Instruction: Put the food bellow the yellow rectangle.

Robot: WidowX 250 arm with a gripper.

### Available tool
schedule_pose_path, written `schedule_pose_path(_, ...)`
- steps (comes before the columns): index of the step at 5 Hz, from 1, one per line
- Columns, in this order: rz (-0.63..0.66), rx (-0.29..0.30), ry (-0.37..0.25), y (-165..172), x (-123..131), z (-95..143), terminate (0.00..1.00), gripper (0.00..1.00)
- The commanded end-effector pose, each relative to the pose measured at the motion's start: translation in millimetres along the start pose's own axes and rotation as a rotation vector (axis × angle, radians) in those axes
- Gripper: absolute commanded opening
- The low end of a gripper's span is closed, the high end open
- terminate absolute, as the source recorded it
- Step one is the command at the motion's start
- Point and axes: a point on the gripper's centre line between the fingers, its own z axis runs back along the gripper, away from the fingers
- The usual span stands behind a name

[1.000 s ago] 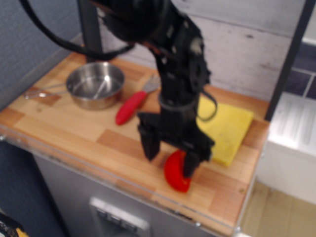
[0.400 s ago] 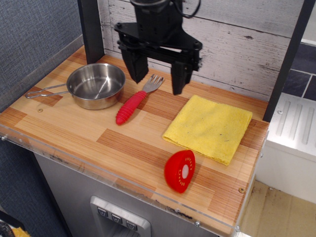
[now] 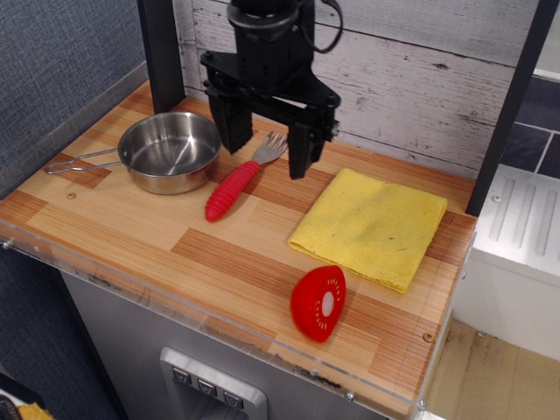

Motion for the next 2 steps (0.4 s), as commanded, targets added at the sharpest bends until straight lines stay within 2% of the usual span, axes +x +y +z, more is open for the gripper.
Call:
schedule_pose_path(1,0.079,-0.045,-0.028,18.7,-8.8,1.4,0.00,1.00)
schedule_pose_path(2,0.079,-0.045,-0.028,18.7,-8.8,1.4,1.00,1.00)
